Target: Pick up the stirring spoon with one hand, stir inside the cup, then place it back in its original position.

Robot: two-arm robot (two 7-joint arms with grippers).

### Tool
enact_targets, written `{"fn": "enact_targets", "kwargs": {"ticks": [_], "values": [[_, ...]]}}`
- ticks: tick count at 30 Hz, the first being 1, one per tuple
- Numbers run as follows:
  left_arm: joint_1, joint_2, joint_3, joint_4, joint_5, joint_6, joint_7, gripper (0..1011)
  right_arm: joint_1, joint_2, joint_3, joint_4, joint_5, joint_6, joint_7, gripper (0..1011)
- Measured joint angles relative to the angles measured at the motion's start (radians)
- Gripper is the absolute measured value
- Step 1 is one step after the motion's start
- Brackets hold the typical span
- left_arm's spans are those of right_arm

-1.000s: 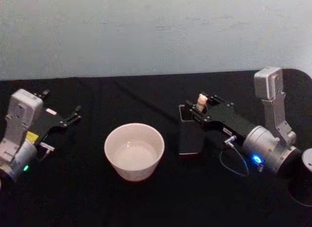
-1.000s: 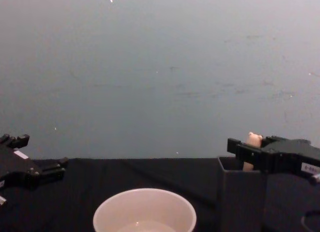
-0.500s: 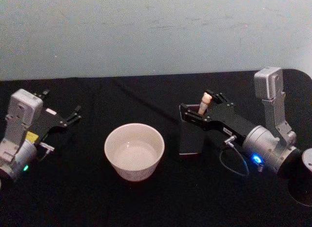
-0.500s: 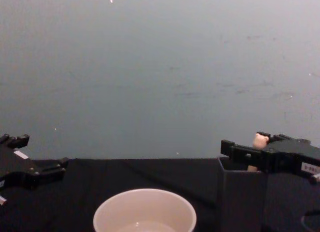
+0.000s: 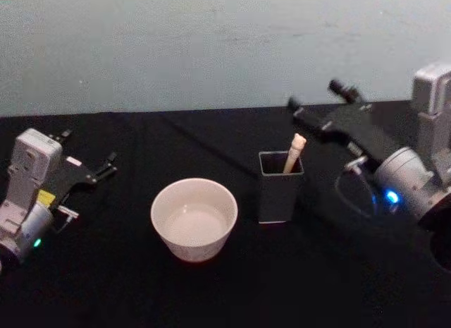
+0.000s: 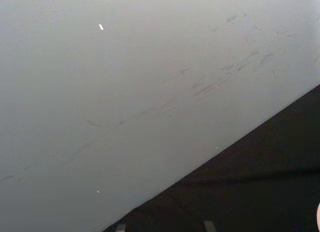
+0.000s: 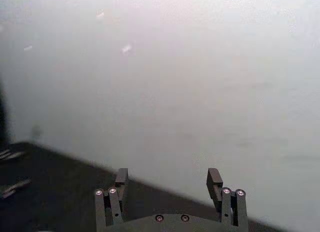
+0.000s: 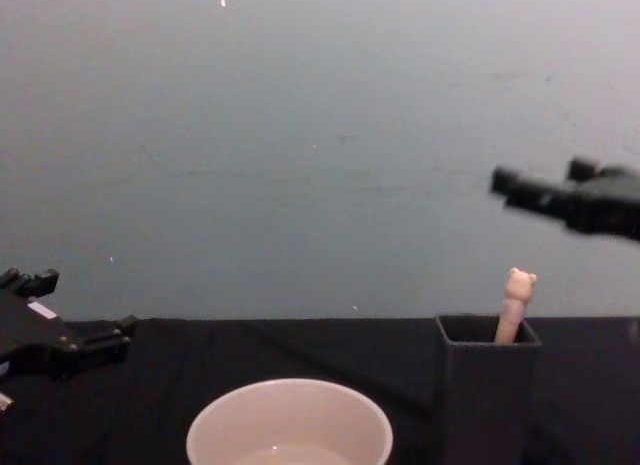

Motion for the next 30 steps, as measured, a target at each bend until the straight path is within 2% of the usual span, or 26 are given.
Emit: {"fn": "enact_targets", "kwargs": {"ticks": [3,4,5,7,10,20,30], "values": [[0.000,0.000,0.000,0.000,0.000,0.000,0.000,1001,0.004,-0.012,0.021,0.010,-0.031,-0.022,-0.044,1000],[0.000,0.000,0.000,0.000,0.000,0.000,0.000,1001,0.007,-0.019,0.031,0.024,-0.057,-0.031,-0.076,1000],[0.000,0.000,0.000,0.000,0.000,0.000,0.000,1001,0.007,-0.019,0.031,0.024,-0.057,-0.031,-0.076,1000],[0.000,0.000,0.000,0.000,0.000,0.000,0.000,1001,0.010,-0.028,0.043,0.058,-0.106,-0.035,-0.126,1000],[0.000,0.000,0.000,0.000,0.000,0.000,0.000,1001,0.009,-0.028,0.042,0.093,-0.141,-0.024,-0.143,1000],[0.000,0.000,0.000,0.000,0.000,0.000,0.000,1001,-0.011,-0.026,0.012,0.176,-0.205,0.034,-0.117,1000],[0.000,0.000,0.000,0.000,0.000,0.000,0.000,1001,-0.011,-0.034,0.008,0.207,-0.231,0.053,-0.103,1000]]}}
